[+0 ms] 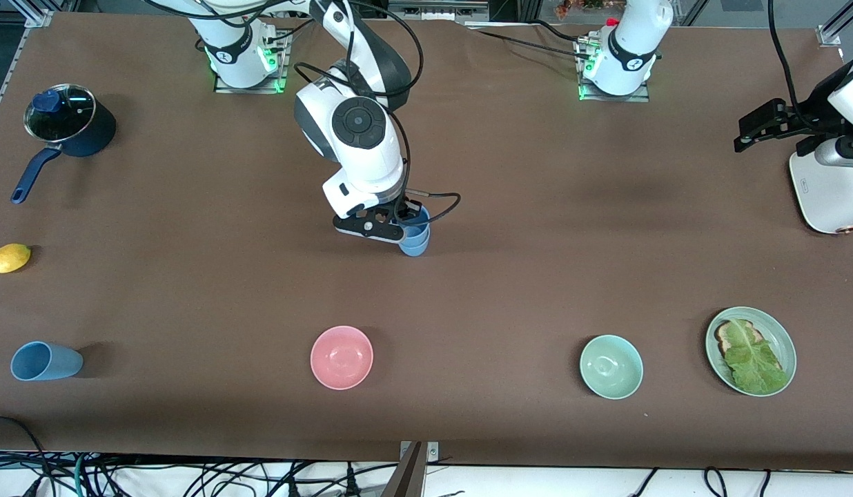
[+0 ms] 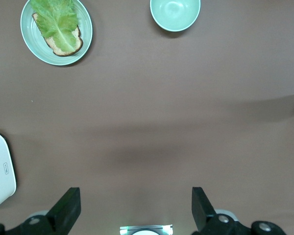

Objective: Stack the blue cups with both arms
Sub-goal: 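Open the right gripper and raise it off the stacked cups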

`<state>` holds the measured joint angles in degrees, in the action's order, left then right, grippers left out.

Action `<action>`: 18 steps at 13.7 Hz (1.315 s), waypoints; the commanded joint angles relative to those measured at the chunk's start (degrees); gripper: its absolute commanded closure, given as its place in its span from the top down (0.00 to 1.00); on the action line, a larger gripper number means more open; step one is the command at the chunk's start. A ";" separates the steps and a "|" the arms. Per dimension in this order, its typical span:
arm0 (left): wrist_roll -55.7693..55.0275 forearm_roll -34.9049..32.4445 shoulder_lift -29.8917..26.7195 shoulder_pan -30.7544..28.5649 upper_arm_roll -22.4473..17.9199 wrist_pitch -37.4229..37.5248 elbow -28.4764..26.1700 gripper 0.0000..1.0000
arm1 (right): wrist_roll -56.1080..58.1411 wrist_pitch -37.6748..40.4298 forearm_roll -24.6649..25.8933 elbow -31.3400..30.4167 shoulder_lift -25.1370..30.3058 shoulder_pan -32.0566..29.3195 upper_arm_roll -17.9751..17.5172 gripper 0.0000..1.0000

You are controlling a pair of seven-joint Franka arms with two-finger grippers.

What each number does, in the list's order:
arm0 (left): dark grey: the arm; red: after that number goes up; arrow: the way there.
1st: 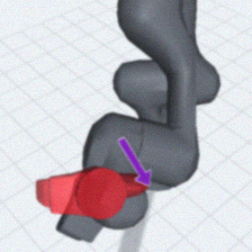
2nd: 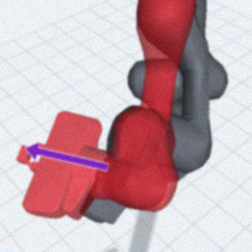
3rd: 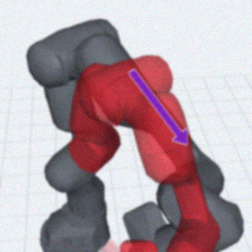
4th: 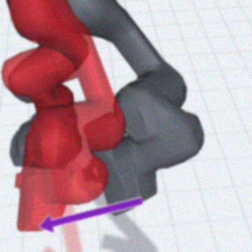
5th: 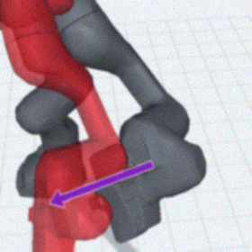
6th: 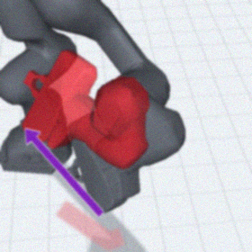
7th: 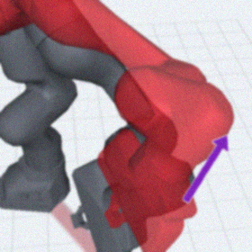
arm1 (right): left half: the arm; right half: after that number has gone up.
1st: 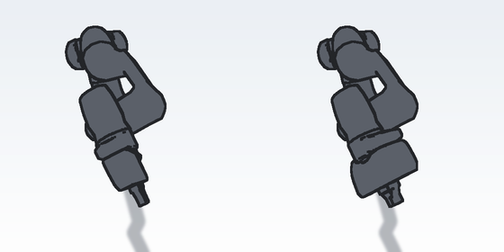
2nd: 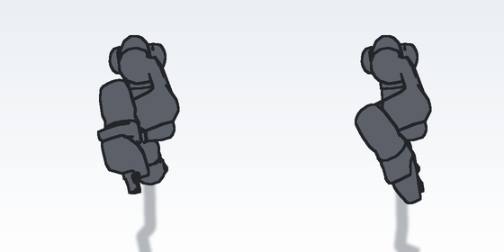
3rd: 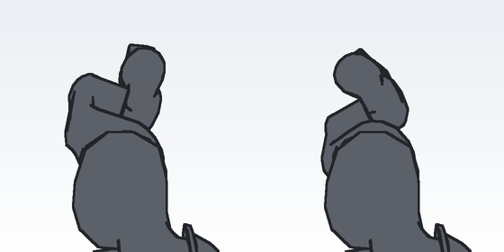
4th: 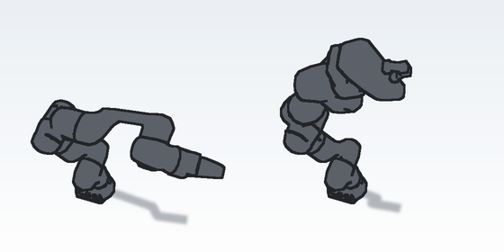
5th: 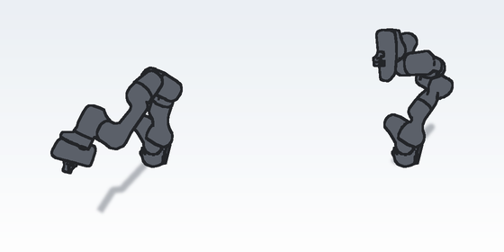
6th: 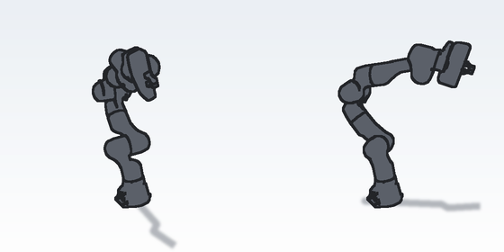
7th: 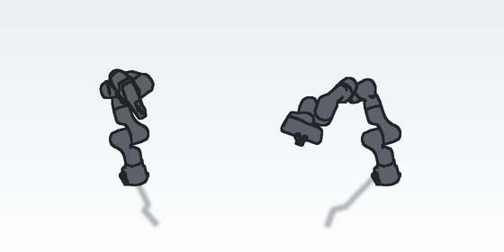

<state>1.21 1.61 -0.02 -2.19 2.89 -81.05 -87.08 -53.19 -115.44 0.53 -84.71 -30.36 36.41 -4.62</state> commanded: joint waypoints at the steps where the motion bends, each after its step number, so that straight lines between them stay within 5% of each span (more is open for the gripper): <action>1: 1.25 0.59 0.11 -0.45 0.01 0.54 0.68 1.00 | -1.13 -0.58 0.88 -1.86 1.62 0.59 0.31 0.00; 2: 1.25 0.68 0.11 -0.45 0.01 0.54 0.68 1.00 | -1.13 -0.67 0.88 -1.86 1.45 0.59 0.31 0.00; 4: 1.25 0.68 0.11 -0.45 0.01 0.54 0.77 1.00 | -1.22 -1.19 0.53 -1.86 1.36 0.59 0.31 0.79; 5: 1.25 0.68 0.11 -0.45 0.01 0.54 0.77 1.00 | -1.22 -1.19 0.53 -1.78 1.45 0.59 0.31 1.00; 10: 1.25 0.68 0.11 -0.45 0.01 0.54 0.68 1.00 | 0.97 0.38 0.61 -0.72 5.74 -2.74 0.49 1.00; 18: 1.25 0.77 0.11 -0.45 0.01 0.54 0.68 1.00 | 25.04 15.57 -0.17 -1.43 17.61 -15.66 0.66 1.00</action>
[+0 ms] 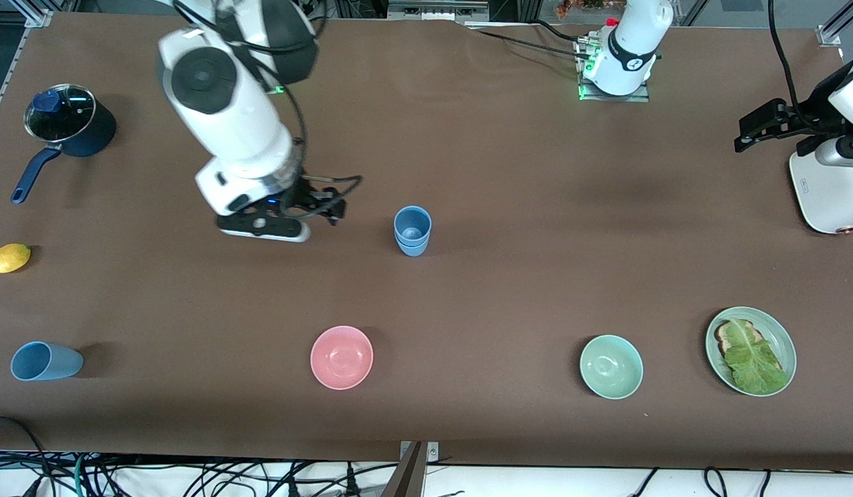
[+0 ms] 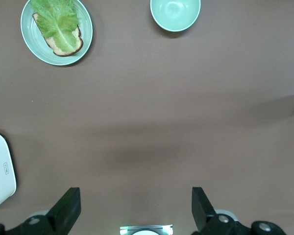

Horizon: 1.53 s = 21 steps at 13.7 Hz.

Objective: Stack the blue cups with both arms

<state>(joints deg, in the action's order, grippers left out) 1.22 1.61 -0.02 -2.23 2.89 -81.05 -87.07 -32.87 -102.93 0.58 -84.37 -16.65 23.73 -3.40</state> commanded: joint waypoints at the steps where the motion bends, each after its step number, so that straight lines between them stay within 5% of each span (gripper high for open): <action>1: 1.24 0.77 0.10 -0.41 0.01 0.54 0.76 1.00 | 6.92 4.65 -0.23 -1.77 5.21 -4.65 -0.55 1.00; 8: 1.24 0.77 0.10 -0.32 0.10 0.54 0.76 1.00 | 19.67 12.22 -2.06 -2.03 10.76 -7.12 9.01 1.00; 21: 1.24 0.77 0.10 -0.32 0.10 0.45 0.76 1.00 | 28.30 14.60 -1.90 -2.30 12.34 -12.05 9.29 1.00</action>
